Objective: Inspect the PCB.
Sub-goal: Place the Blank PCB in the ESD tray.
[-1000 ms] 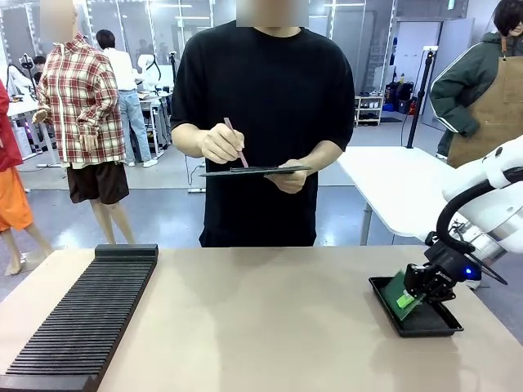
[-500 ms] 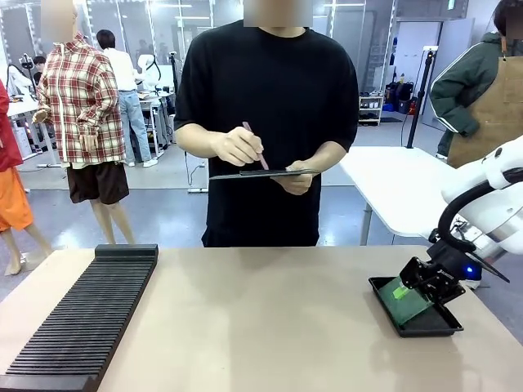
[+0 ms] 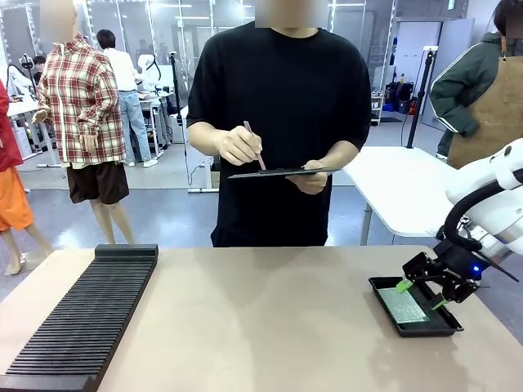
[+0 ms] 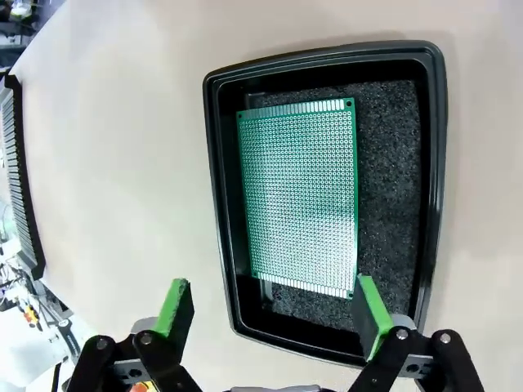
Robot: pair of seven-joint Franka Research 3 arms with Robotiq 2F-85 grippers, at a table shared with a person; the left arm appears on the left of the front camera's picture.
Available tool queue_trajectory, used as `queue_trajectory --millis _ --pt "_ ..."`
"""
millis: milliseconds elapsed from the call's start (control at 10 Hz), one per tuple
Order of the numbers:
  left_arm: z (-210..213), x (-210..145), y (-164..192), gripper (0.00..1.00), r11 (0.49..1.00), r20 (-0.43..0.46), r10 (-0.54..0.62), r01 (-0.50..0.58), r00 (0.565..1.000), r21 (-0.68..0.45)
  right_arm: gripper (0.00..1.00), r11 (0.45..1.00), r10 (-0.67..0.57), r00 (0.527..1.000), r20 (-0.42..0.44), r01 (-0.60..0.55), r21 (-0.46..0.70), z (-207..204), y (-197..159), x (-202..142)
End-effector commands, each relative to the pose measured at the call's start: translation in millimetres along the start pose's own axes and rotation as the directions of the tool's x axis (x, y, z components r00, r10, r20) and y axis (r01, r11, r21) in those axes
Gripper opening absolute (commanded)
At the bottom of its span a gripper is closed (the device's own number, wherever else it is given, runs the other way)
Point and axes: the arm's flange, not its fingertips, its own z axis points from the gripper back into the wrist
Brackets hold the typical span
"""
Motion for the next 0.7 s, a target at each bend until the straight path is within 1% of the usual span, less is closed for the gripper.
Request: queue_trajectory --millis 0,600 --pt "0.4 -0.2 -0.9 1.0 1.0 -0.008 0.006 -0.005 1.0 0.013 0.98 1.0 0.014 1.0 -0.009 -0.014 0.004 -2.8 -1.0 3.1" --pt "0.4 -0.2 -0.9 1.0 1.0 -0.008 0.006 -0.005 1.0 0.013 0.98 1.0 0.014 1.0 -0.009 -0.014 0.004 -2.8 -1.0 3.1"
